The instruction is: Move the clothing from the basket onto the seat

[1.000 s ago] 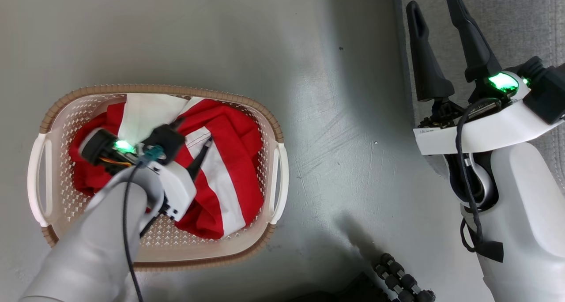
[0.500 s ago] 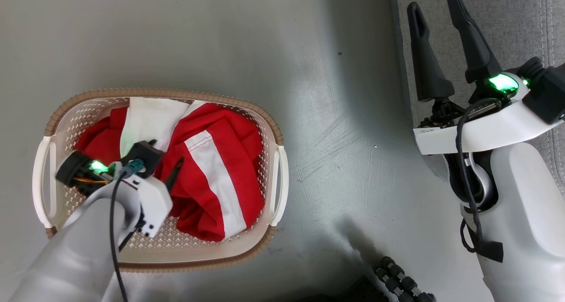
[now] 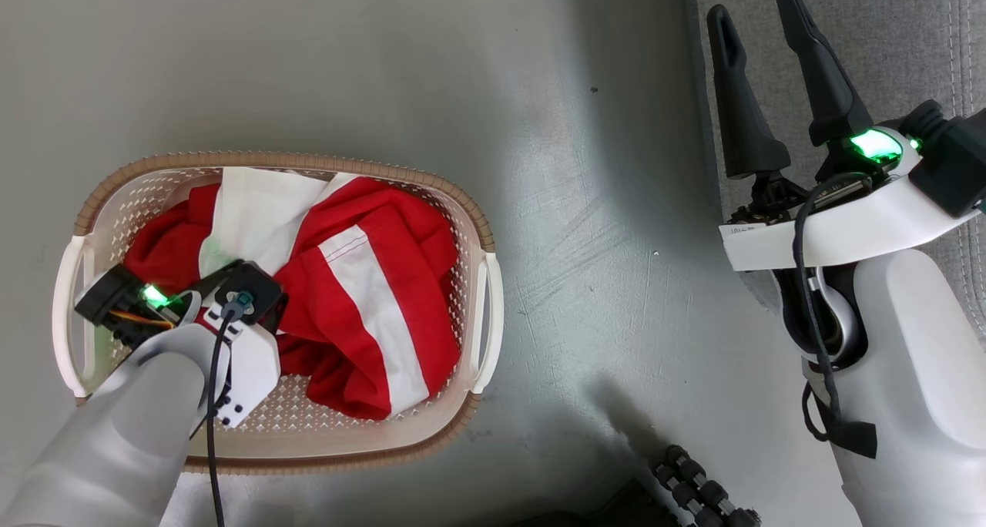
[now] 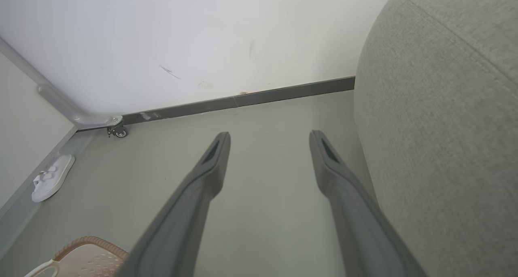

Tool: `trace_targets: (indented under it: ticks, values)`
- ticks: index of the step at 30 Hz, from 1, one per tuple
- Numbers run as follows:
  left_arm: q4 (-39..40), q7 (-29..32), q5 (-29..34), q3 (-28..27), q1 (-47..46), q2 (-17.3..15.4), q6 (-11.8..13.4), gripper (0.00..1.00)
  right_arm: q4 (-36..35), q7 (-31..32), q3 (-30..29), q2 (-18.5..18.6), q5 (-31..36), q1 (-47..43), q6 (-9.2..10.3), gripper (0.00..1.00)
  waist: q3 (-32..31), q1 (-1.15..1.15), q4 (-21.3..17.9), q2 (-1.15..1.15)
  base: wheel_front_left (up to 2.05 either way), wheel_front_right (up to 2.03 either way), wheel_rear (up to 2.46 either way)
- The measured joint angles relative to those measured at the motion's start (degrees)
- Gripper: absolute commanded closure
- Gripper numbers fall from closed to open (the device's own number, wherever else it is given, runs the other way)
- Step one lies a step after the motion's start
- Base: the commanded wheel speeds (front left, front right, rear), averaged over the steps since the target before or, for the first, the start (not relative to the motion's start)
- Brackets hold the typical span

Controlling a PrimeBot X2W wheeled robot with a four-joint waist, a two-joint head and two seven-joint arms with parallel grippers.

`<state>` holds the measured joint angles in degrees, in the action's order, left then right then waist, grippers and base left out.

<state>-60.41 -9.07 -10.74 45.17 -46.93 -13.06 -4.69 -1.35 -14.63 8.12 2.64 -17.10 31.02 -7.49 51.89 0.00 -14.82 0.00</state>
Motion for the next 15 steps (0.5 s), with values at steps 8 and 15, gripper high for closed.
trace_targets:
  ticks: [8,15]
  values:
    - [-1.7,0.0,1.6,1.8,-1.3,0.0,0.0,0.56,0.0,0.0,0.0,0.0,0.0,0.0,0.0,0.0,0.3,0.0,-0.1,0.0,0.0,0.0,0.0]
    - [-2.5,-0.7,2.5,2.2,-2.0,0.3,0.0,1.0,0.0,0.0,-0.1,0.0,0.0,0.0,0.0,0.0,0.0,0.0,0.0,0.0,0.0,0.0,0.0]
